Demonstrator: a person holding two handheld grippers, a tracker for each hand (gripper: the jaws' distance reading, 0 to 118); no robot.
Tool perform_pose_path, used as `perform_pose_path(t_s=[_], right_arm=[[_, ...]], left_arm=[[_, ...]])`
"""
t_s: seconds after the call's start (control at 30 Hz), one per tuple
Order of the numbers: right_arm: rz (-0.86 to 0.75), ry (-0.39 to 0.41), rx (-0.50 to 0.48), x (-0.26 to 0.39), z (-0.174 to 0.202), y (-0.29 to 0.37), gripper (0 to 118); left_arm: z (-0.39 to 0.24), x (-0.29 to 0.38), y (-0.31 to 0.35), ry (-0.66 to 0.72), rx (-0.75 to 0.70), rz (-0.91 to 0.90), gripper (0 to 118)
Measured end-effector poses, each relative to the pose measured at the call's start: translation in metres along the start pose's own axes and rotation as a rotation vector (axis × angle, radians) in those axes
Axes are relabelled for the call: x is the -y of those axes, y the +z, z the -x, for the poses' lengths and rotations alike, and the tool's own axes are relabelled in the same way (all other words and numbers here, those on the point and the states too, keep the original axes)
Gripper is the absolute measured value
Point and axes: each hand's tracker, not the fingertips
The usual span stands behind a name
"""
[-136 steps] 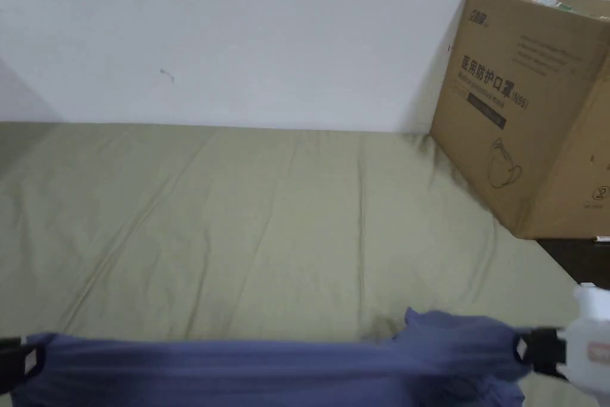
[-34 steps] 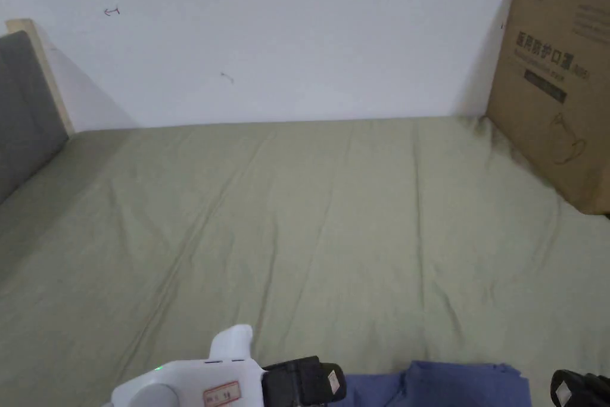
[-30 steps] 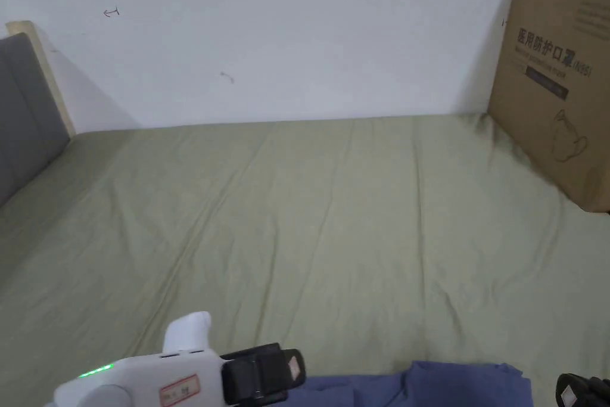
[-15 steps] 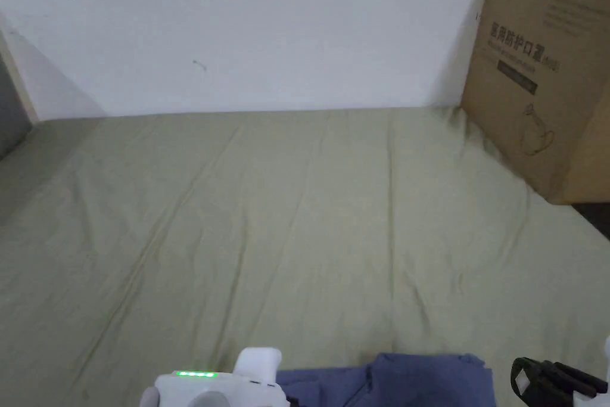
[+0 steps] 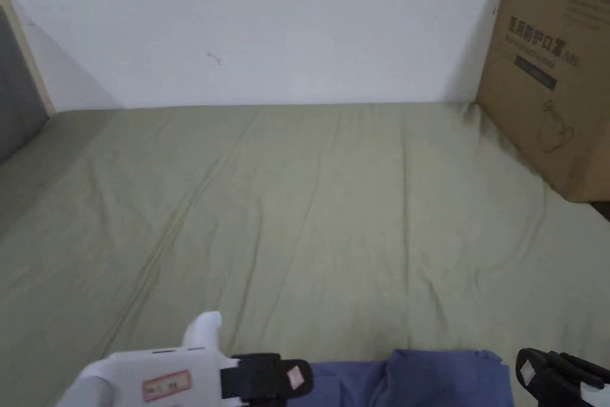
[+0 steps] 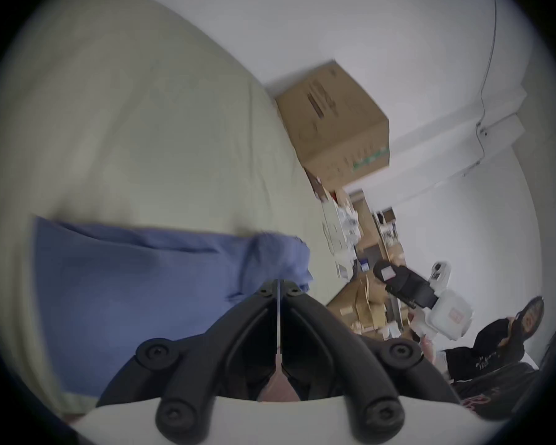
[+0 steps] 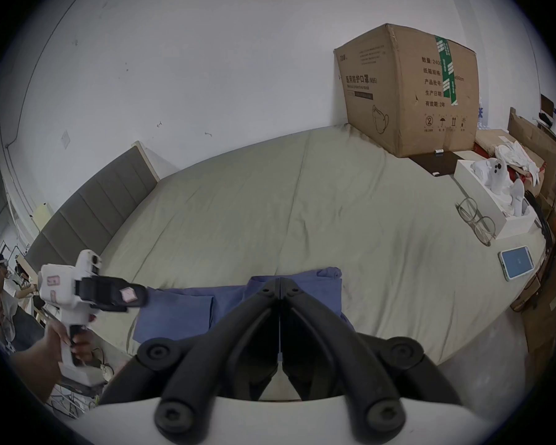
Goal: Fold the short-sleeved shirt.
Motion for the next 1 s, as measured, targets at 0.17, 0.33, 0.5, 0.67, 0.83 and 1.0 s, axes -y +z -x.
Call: perform_pose_path(t_s=[0.17,0.33,0.5,0.67,0.83,1.0], right_arm=[[0.0,0.011,-0.014,-0.002,0.011,-0.002,0],[0.02,0.04,-0.015,-0.001,0.025,-0.007,0],[0.041,0.049,-0.013,-0.004,0.033,-0.009,0],[0.053,0.074,0.006,-0.007,0.038,-0.011,0],[0.064,0.073,0.015,-0.009,0.039,-0.012,0],[0.065,0.075,0.017,-0.008,0.039,-0.008,0]], left_arm=[[0.062,-0.023,0.085,0.057,-0.074,-0.066,2],[0.122,-0.016,0.104,0.198,-0.001,0.006,34],[0.178,-0.006,0.083,0.272,0.041,0.032,117],[0.21,-0.004,0.051,0.382,0.283,0.018,118],[0.19,-0.002,-0.003,0.337,0.367,0.143,118],[0.176,-0.006,-0.016,0.28,-0.024,0.143,15]])
